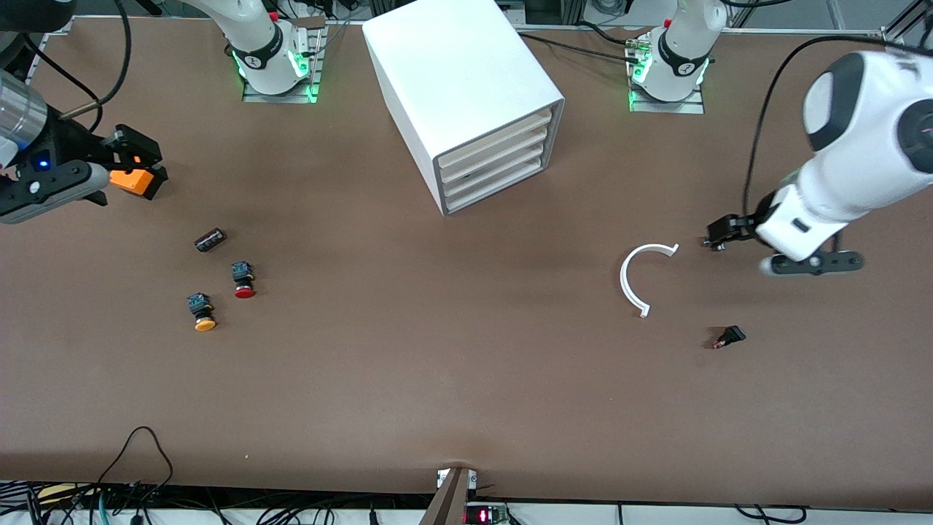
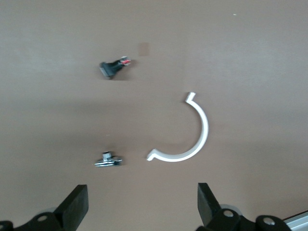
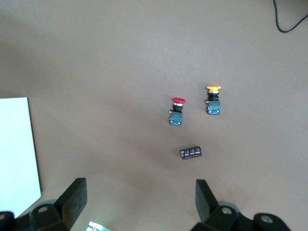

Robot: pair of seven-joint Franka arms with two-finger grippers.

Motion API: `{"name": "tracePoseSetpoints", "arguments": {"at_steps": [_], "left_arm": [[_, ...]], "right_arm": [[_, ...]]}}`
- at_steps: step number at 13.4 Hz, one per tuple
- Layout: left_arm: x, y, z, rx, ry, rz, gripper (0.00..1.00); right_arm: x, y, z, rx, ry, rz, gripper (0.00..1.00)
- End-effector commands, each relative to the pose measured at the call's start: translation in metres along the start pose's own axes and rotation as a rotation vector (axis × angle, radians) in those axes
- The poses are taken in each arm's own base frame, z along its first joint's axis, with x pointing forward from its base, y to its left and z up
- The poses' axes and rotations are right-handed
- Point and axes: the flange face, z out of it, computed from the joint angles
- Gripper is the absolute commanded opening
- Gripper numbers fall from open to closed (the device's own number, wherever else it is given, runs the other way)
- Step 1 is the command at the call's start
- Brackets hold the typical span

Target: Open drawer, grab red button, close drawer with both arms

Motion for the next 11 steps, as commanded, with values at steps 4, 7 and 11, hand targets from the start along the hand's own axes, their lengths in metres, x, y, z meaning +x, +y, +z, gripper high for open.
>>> {"name": "tracePoseSetpoints", "arguments": {"at_steps": [4,7,11], "left_arm": [[-0.025,-0.066,-0.041,-0.014,0.015,0.027,1.00],[-0.032,-0.083,-0.056,-0.015,0.043,0.056,1.00],[-0.040,-0.082,-0.073,-0.016,0.058,0.024,1.00]], "right_arm": [[-0.005,0.021,0.026,-0.031,-0.019,-0.025,1.00],[0.002,0.022,0.028,-0.054,-0.008,-0.031,1.00],[0.015,0.030,0.028,-0.072,0.017,-0.023,1.00]]}}
